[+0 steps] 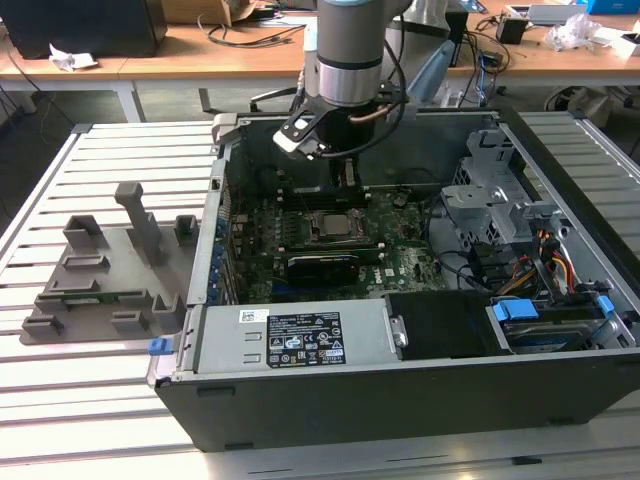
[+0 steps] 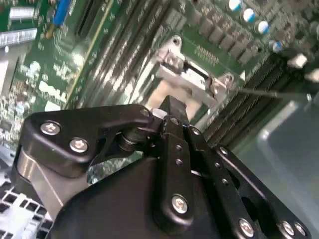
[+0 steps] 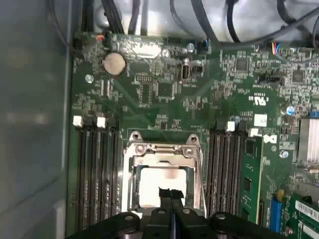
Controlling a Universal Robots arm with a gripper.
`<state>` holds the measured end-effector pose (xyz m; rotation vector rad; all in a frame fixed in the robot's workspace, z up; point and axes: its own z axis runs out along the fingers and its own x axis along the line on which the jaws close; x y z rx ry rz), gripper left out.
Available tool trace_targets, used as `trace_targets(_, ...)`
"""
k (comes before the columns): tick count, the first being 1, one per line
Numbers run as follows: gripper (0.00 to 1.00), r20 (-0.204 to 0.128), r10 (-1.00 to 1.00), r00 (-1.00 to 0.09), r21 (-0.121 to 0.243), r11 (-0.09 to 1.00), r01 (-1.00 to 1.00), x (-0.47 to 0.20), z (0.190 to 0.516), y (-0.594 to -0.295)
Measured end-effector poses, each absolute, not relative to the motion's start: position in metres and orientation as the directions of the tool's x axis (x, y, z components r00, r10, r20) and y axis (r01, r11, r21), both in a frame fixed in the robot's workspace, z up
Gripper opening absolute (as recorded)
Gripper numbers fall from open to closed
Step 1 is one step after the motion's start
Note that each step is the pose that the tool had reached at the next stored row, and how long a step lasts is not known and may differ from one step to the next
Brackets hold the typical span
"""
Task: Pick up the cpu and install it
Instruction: 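Close the cpu cover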
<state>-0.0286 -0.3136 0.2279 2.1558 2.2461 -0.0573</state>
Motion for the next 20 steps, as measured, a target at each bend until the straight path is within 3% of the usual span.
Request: trace_targets(20, 0.11, -0.045, 0.998, -0.041, -0.007, 0.041, 0.999, -0.054, 0.205, -0.315)
